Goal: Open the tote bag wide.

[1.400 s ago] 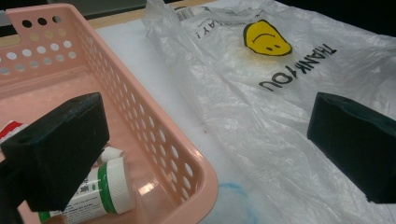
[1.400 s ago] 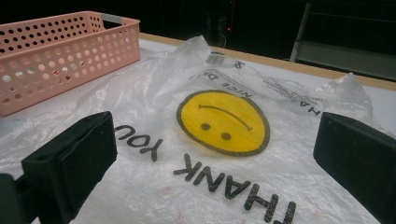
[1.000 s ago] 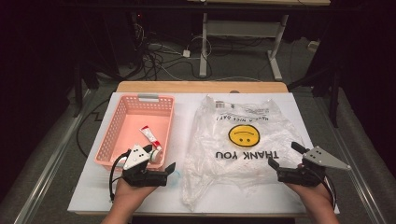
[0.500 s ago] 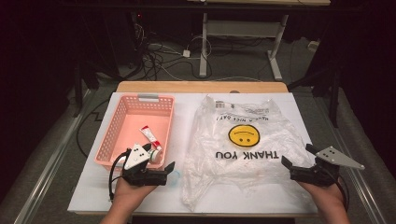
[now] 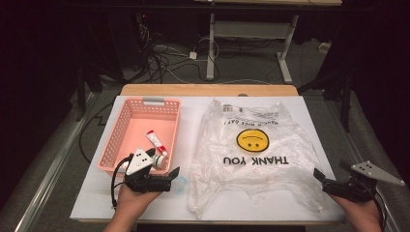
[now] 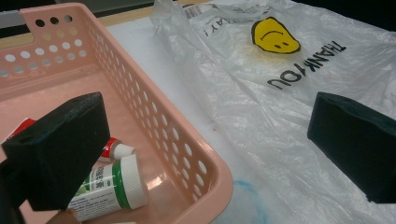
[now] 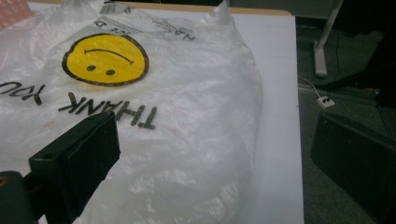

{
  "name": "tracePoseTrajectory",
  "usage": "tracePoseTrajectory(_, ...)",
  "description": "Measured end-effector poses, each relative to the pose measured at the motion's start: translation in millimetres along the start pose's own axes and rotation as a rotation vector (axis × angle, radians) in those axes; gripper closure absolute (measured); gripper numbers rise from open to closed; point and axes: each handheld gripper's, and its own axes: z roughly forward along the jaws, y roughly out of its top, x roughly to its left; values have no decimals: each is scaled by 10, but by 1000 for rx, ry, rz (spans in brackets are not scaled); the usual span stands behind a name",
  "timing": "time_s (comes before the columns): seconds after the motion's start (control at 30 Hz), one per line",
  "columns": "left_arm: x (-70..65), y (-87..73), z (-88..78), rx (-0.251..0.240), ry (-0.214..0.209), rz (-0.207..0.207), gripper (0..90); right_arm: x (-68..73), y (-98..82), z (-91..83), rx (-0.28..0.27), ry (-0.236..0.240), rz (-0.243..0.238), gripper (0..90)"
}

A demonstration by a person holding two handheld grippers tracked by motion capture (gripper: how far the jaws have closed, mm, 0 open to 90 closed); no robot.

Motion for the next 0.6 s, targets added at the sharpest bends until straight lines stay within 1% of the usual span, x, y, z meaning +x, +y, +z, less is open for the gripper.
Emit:
tracePoseTrajectory(0.13,-16,-4,24,4,-2,7,0,-59,-70,6,33,20,41,57)
tracePoseTrajectory(0.2,-24,1,21,1,-1,12,0,-63,-90,40,48,20,52,86)
tracePoseTrajectory(0.23,-24,1,21,1,-1,12,0,-59,-104,62,62,19,47,105)
tracePoseTrajectory(0.27,-30,-1,12,-3,0,24,0,-54,-121,88,82,20,47,146)
tracePoseTrajectory(0.3,-30,-1,12,-3,0,24,0,-56,-138,119,103,24,45,168)
tracePoseTrajectory(0.33,-29,-7,8,-14,5,28,0,-63,-155,151,129,27,49,180)
tracePoseTrajectory(0.37,-26,-8,9,-17,5,27,0,-73,-170,177,149,32,64,212)
tracePoseTrajectory(0.43,-24,-10,16,-20,7,24,0,-97,-197,212,175,35,90,275)
tracePoseTrajectory(0.47,-24,-10,16,-20,7,24,0,-97,-197,212,175,35,90,275)
tracePoseTrajectory(0.5,-23,-12,19,-20,8,23,0,-108,-223,243,197,35,103,329)
tracePoseTrajectory(0.6,-20,-14,23,-23,17,24,0,-104,-248,272,221,30,106,434)
